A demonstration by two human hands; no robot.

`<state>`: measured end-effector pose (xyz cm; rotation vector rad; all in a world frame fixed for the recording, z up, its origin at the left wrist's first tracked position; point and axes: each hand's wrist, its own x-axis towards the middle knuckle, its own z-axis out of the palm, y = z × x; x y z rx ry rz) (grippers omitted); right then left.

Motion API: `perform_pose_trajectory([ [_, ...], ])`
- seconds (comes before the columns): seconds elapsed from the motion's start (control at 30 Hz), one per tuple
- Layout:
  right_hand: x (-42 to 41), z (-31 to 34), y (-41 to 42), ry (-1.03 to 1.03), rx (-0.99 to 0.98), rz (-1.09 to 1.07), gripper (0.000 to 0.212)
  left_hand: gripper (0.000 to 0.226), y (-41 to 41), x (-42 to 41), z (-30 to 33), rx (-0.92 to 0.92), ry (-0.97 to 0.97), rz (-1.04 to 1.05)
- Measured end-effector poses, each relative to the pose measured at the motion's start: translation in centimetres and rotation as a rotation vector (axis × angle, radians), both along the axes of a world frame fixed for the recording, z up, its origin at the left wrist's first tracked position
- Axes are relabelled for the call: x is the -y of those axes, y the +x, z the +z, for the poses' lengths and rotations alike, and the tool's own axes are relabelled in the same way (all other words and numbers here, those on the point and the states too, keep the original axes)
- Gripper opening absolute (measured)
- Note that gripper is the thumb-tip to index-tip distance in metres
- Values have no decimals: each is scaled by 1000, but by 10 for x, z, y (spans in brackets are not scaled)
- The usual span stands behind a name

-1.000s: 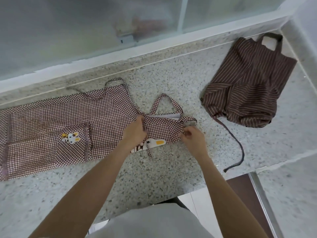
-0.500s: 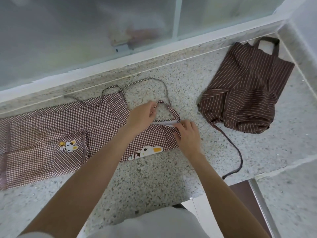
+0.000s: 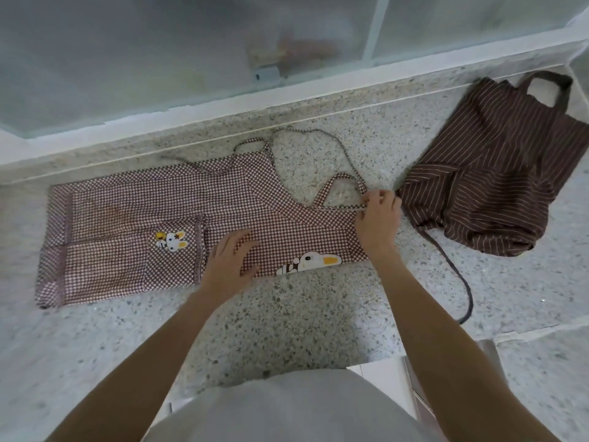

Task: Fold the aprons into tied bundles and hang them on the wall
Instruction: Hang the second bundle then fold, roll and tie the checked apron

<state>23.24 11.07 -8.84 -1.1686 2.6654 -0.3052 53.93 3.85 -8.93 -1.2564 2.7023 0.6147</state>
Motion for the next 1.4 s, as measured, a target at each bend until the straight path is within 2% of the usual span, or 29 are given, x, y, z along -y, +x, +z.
perform_pose_trajectory([
  [0.13,-6,3,50,-283,-38,251,18,50,54,-11,4,-40,-70,235],
  [0.23,-9,5,122,-355,119,573,15,51,94,-20,2,-63,-94,408],
  [0.33,-9,7,189,-213,200,936,26,53,126,-23,0,-30,-62,497],
  [0.4,-7,7,224,-25,188,1046,37,48,146,-23,0,1,-19,492],
  [0.47,-4,3,245,89,122,1016,52,50,155,-20,2,32,8,439],
  [0.53,1,0,261,152,-16,977,58,47,164,-15,5,46,-10,375],
  [0.6,8,0,274,186,-150,983,50,42,172,-11,6,40,-19,284],
  [0.7,14,3,280,36,-248,1066,19,39,179,-10,5,4,14,152],
  [0.73,14,4,281,-5,-226,1084,17,42,182,-12,4,11,14,117],
  [0.77,13,3,280,-27,-184,1073,26,45,187,-14,1,14,2,102],
  [0.83,8,2,279,-50,-123,1024,35,40,202,-18,-4,-10,-36,173],
  [0.93,-2,6,272,-76,-76,954,12,25,230,-21,-7,-102,-118,305],
  [0.97,-4,10,271,-79,-56,922,10,21,241,-22,-7,-129,-141,326],
  [1.03,-6,17,265,-58,-29,841,21,20,261,-24,-4,-158,-163,382],
  [1.17,-5,25,252,-92,18,746,4,25,296,-28,13,-174,-121,552],
  [1.23,2,31,246,-127,4,728,10,21,306,-25,23,-221,-132,529],
  [1.33,25,47,235,-187,-16,736,30,18,306,-3,42,-323,-148,549],
  [1.4,45,59,226,-180,-5,743,25,17,306,19,52,-415,-184,616],
])
